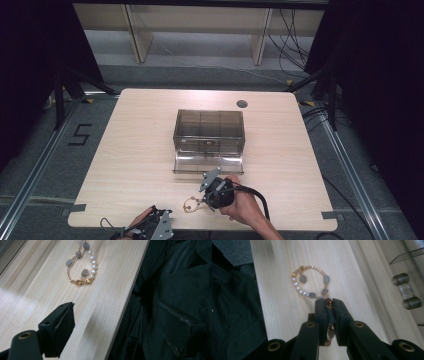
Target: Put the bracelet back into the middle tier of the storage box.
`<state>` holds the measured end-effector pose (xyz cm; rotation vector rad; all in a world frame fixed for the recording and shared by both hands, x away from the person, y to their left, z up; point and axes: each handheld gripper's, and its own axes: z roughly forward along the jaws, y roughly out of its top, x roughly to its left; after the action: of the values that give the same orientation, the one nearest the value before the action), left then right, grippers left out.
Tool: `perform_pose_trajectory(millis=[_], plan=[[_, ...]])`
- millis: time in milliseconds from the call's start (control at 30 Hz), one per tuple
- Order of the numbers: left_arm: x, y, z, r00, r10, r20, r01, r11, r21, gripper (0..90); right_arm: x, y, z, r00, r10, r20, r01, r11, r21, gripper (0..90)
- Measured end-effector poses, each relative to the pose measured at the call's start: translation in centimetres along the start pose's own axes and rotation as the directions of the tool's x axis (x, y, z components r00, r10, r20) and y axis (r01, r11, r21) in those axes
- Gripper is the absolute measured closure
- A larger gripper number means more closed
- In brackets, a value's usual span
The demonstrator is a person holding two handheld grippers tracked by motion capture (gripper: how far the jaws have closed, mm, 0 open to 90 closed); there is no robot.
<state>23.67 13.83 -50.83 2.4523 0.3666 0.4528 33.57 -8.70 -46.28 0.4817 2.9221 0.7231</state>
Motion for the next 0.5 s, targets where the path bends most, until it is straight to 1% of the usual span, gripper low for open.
perform_pose_trajectory(millis=[33, 67, 100, 133, 167, 200, 233, 267, 300, 333, 367, 433, 467, 500], plan=[[0.0, 0.0, 0.0, 1.0, 0.0, 0.0, 0.0, 1.0, 0.0, 16.0, 0.0, 0.0, 0.0, 1.0, 0.0, 0.0, 0.0, 1.0, 0.0, 83.4], [-0.1, 0.0, 0.0, 1.0, 0.0, 0.003, 0.0, 1.0, -0.001, 16.0, -0.2, 0.2, -0.6, 1.0, -0.008, 0.001, 0.008, 1.0, -0.004, 83.4], [-0.1, 0.0, 0.1, 1.0, 0.002, 0.006, -0.002, 1.0, -0.003, 16.0, -0.3, 0.3, -0.9, 0.9996, -0.027, 0.0, 0.027, 1.0, -0.016, 83.4], [-0.1, 0.0, 0.1, 1.0, -0.001, 0.005, 0.001, 1.0, -0.002, 16.0, -0.4, 0.4, -1.3, 0.9994, -0.034, -0.002, 0.034, 0.999, -0.015, 83.4], [-0.1, 0.0, 0.1, 1.0, -0.001, 0.003, 0.001, 1.0, 0.002, 16.0, -0.4, 0.4, -1.6, 0.9994, -0.034, -0.003, 0.034, 0.999, -0.021, 83.4], [-0.1, 0.0, 0.1, 1.0, -0.003, 0.003, 0.003, 1.0, -0.001, 16.0, -0.4, 0.5, -2.0, 0.9995, -0.032, 0.006, 0.032, 0.999, -0.021, 83.4], [-0.1, 0.0, 0.0, 1.0, -0.002, 0.004, 0.002, 1.0, -0.002, 16.1, -0.4, 0.5, -2.4, 0.9996, -0.026, 0.013, 0.026, 1.0, -0.011, 83.4], [0.1, 0.1, -0.1, 0.9994, 0.003, 0.036, -0.004, 0.9998, 0.018, 16.1, -0.5, 0.6, -2.8, 0.9993, -0.031, 0.019, 0.031, 0.999, -0.012, 83.4], [0.0, 0.0, 0.1, 0.9999, 0.0, 0.014, 0.0, 1.0, 0.002, 16.1, -0.6, 0.7, -3.1, 0.9987, -0.048, 0.019, 0.048, 0.999, -0.018, 83.4], [-0.1, 0.0, 0.0, 1.0, 0.001, 0.01, -0.001, 1.0, 0.004, 16.1, -0.7, 0.7, -3.5, 0.9985, -0.048, 0.027, 0.049, 0.999, -0.014, 83.4], [-0.1, 0.0, 0.0, 1.0, -0.002, 0.004, 0.002, 1.0, -0.001, 16.1, -0.6, 0.8, -4.0, 0.9988, -0.037, 0.031, 0.038, 0.999, -0.011, 83.4], [-0.1, 0.0, 0.0, 1.0, -0.004, 0.004, 0.004, 1.0, -0.003, 16.1, -0.7, 0.9, -4.7, 0.9982, -0.042, 0.042, 0.042, 0.999, -0.007, 83.4], [-0.1, 0.0, 0.1, 1.0, -0.001, 0.007, 0.001, 1.0, -0.001, 16.1, -0.9, 1.0, -5.0, 0.9971, -0.061, 0.045, 0.061, 0.998, -0.009, 83.4], [-0.1, 0.0, 0.1, 1.0, -0.001, 0.007, 0.001, 1.0, -0.001, 16.1, -0.9, 1.0, -5.3, 0.9976, -0.061, 0.034, 0.061, 0.998, -0.004, 83.4]])
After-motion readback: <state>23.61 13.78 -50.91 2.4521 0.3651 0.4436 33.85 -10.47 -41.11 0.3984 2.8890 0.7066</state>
